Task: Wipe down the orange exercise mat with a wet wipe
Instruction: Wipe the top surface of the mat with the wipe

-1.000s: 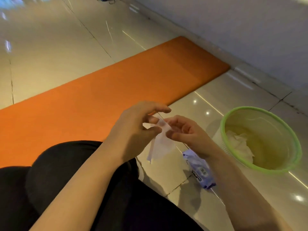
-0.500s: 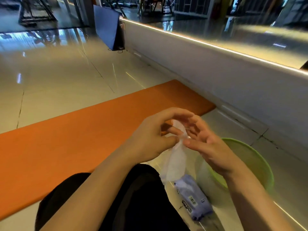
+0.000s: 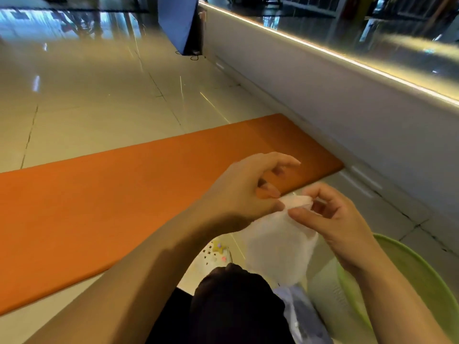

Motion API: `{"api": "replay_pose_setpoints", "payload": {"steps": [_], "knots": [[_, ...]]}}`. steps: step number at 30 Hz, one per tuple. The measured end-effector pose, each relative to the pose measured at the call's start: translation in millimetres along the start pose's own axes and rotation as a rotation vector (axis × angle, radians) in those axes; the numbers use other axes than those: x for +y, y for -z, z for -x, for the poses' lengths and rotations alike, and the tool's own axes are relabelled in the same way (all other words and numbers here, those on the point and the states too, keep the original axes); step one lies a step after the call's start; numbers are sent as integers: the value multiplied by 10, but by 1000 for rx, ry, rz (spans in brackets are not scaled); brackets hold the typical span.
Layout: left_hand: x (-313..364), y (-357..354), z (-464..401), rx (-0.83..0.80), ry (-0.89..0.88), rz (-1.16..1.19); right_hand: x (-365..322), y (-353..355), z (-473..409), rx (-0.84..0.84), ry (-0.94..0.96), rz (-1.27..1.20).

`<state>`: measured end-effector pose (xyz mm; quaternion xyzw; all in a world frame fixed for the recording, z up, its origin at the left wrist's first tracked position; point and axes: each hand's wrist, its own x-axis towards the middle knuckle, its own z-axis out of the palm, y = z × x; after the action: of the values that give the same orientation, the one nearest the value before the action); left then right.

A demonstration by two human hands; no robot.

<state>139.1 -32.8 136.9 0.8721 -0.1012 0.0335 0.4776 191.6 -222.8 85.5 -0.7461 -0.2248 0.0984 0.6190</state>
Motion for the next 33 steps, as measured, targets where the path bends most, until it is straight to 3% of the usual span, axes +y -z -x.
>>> {"api": "replay_pose_setpoints", "payload": {"steps": [6,15,21,26,33], "knots": [[-554,189,-231,-145,179,-47,-81,-309,-476,10,-36,-11],[-916,429,-382,33,224,75,57,-392,-732,-39,-229,-209],[-785,389,-435,98,155,-45,-10,-350,-737,-10,-159,28],[-672,435,-476,72,106,-130,-98,-314,-766,-116,-34,268],[-1130,616,-368,131,197,-30,143,-851,-1098,-327,-98,214]]}}
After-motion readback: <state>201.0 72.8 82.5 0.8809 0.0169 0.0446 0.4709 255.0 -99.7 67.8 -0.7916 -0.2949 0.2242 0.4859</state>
